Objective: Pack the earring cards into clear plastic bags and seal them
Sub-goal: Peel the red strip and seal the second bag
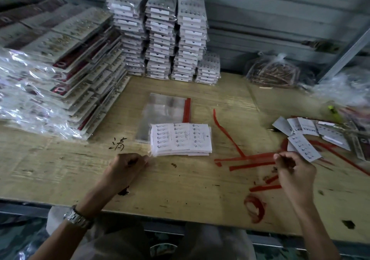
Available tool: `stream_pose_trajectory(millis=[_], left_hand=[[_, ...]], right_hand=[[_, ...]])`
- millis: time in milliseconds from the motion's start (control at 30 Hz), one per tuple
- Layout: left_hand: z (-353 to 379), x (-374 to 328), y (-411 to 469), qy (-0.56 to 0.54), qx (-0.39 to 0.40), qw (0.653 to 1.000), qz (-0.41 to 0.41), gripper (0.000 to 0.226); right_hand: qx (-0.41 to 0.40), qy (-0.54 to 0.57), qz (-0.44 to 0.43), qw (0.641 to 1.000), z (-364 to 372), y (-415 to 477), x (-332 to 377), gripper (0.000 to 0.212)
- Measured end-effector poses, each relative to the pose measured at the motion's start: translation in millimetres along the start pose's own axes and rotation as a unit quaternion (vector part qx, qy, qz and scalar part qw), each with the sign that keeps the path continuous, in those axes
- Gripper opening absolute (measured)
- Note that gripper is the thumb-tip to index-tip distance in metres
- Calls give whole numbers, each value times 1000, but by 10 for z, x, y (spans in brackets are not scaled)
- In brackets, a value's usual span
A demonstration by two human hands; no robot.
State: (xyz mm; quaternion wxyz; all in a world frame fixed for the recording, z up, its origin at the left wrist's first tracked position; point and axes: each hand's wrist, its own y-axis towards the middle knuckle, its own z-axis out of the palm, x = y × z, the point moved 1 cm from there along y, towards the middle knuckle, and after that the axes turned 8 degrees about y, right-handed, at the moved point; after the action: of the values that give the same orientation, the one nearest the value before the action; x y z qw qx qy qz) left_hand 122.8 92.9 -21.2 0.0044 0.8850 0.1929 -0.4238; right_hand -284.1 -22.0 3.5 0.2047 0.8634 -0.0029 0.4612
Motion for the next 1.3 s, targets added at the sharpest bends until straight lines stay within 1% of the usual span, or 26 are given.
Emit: stream_pose_trajectory(millis=[100,200,367,533,633,733,800,867,933,967,1033,1067,1100,1133,1167,1267,1300], left_hand=[[1,-28,-9,-3,-1,1000,-4,29],[-4,-46,-18,3,-6,1000,-11,35],[-31,-78,-48,21,-1,1000,-2,32],[-24,-108,-46,15,-6,1000,2,31],[-25,-78,-32,10,-5,1000,0,33],[-32,-46,-25,19,3,1000,19,34],[-40,-36,-17,26,1,999,39,33],[-74,-47,-19,40,-7,997,67,34],[-119,-35,-7,72,-50,990,112,36],[-154,-40,-1,90,-82,983,135,33],[-227,-59,-2,150,-133,962,184,18],[-244,-66,21,184,-138,950,209,38],[-245,-49,61,213,-124,940,237,62],[-252,-40,112,239,-115,928,262,80],[-260,-43,167,260,-114,916,284,93],[-294,-120,330,314,-97,883,334,110],[-307,-148,386,330,-88,872,352,112]], right_hand=[[-23,-22,24,999,-100,136,-95,11],[-29,-41,44,998,-176,231,-177,14],[-30,-76,67,994,-191,302,-237,11],[-25,-141,36,989,-122,349,-253,8],[-28,-152,28,988,-158,425,-267,9],[-14,-161,15,987,-211,475,-213,4],[-12,-178,21,984,-247,498,-154,2],[-21,-222,41,974,-278,516,-94,9],[-40,-268,48,961,-271,505,-18,25],[-48,-277,22,959,-244,482,25,33],[-35,-282,-93,954,-159,403,130,45],[-10,-287,-155,945,-94,355,193,50],[22,-291,-202,935,-15,308,257,54],[54,-287,-233,928,79,266,323,57],[86,-269,-253,925,183,228,395,56],[193,-146,-275,930,457,149,576,40],[243,-99,-264,928,532,135,640,43]])
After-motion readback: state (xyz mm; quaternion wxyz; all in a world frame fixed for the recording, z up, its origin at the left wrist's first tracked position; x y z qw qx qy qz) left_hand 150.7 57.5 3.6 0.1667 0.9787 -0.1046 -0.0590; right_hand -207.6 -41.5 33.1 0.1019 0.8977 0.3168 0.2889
